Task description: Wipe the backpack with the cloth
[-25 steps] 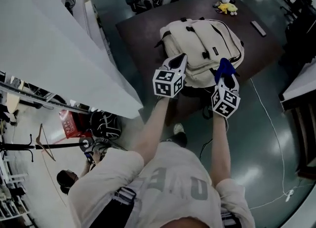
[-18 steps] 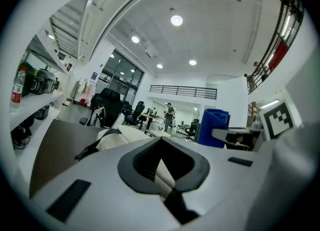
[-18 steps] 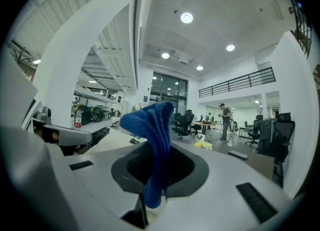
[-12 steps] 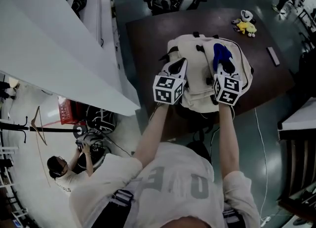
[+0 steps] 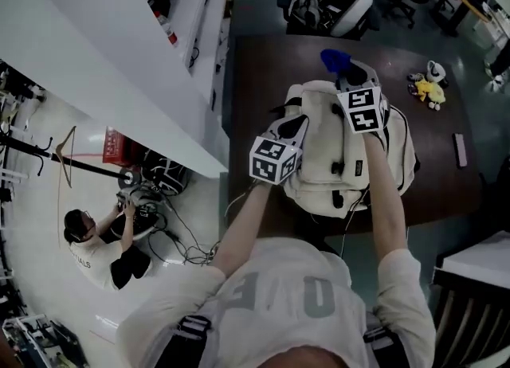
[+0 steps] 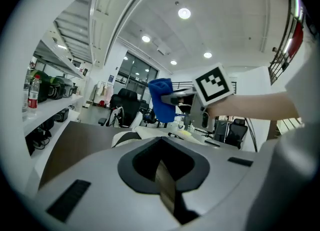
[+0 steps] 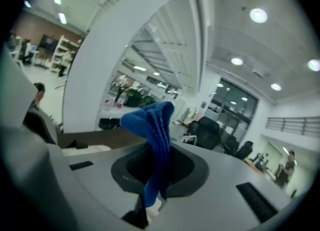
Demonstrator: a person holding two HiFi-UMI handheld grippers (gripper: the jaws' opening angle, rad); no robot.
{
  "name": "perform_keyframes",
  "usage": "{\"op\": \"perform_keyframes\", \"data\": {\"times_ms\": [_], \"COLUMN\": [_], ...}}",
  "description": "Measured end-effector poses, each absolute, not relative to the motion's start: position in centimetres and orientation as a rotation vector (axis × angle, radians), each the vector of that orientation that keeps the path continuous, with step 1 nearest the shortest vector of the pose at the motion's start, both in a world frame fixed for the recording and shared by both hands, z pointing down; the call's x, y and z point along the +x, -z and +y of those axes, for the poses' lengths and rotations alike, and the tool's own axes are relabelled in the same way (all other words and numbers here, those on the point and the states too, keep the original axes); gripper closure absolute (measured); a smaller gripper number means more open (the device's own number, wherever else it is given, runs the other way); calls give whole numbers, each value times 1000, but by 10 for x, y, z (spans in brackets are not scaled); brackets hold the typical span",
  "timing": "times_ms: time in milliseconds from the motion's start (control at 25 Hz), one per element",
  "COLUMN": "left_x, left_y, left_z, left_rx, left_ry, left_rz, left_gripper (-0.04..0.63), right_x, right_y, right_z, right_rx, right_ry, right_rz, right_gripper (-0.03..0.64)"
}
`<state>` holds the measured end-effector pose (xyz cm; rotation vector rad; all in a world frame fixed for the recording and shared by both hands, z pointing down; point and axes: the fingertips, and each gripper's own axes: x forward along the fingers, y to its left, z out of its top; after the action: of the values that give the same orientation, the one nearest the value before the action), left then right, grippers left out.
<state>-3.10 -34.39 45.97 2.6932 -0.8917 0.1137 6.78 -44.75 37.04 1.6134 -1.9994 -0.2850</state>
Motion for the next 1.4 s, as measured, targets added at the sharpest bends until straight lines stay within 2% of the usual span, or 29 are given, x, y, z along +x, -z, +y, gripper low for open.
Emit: {"op": "perform_keyframes", "data": {"times_ms": [240, 640, 1160, 1400], "left_x": [-30, -32, -34, -68], "left_y": [-467, -471, -474, -459], "left_z": [-346, -348, -347, -346], "left_rx": [2680, 2676, 2679, 2665], "left_ry": [-101, -85, -52, 2], "left_rz": [-935, -954, -928, -1011], "left_gripper": [592, 592, 592, 592], "right_x": [18, -6, -10, -16], "right_y": [-461, -501, -481, -483], "right_z": [-473, -456, -409, -372], "right_rx": [901, 513, 504, 506], "right_ry": [386, 475, 539, 532], "right_rz": [-1926, -1846, -1758, -1690], "right_gripper": [578, 580, 580, 580]}}
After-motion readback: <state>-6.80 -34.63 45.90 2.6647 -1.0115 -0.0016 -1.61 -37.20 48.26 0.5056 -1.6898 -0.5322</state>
